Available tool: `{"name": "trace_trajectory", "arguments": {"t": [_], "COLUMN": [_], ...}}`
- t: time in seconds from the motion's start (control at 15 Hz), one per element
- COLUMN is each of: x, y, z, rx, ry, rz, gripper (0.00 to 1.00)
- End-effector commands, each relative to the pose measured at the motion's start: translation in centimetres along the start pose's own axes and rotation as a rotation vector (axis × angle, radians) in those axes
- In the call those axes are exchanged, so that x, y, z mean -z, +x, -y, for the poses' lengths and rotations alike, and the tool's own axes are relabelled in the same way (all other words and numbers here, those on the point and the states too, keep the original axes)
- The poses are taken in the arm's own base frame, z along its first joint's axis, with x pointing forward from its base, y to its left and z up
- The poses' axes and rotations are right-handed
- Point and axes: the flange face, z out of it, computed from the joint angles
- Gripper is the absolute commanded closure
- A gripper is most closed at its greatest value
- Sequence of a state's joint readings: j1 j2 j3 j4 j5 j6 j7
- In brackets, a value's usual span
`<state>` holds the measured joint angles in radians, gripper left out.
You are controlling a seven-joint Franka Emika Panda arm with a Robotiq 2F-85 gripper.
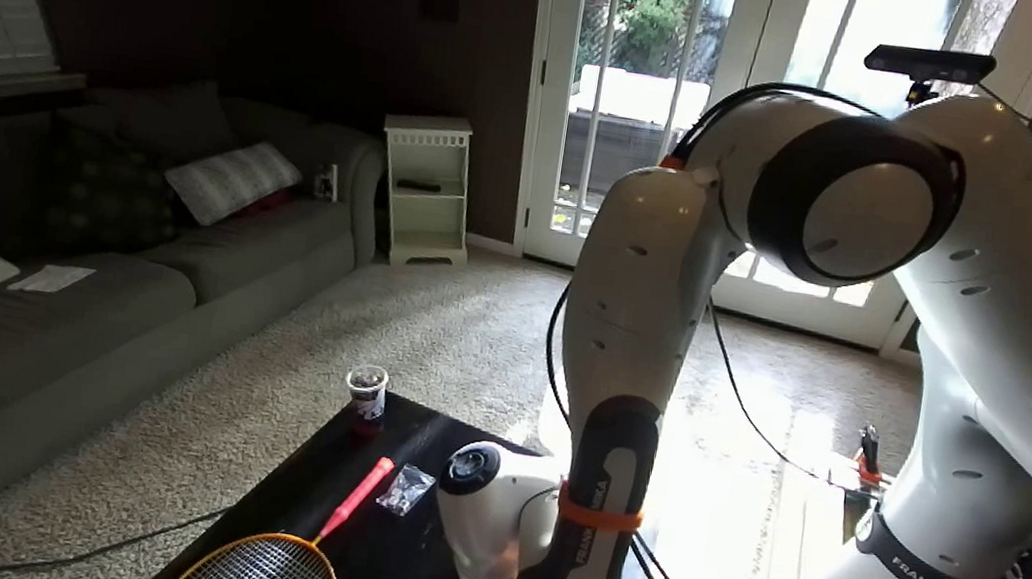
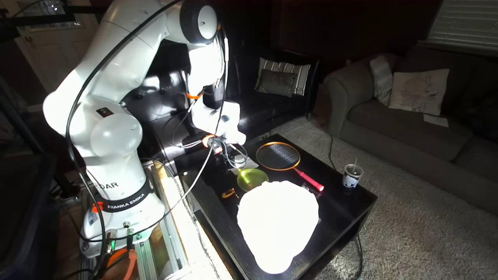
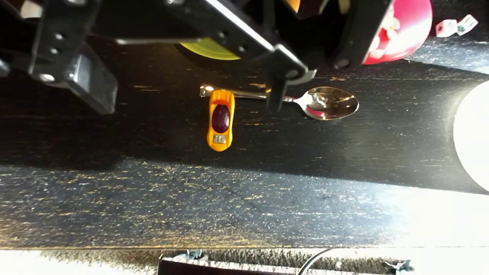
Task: Pick up the orange object and place it back on the table.
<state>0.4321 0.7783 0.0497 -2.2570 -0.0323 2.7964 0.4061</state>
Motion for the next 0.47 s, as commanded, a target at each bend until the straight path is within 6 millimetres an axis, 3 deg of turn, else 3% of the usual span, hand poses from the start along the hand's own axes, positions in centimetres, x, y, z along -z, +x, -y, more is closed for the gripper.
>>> {"name": "trace_trajectory", "arguments": {"t": [0.0, 0.4], "x": [0.16, 0.13], "y": [-0.18, -0.47], "z": [0.14, 0.05], "rx": [0.003, 0.005], "ry": [0.010, 0.017], "rz": [0.006, 0.014], "gripper": [0.00, 0.00]}}
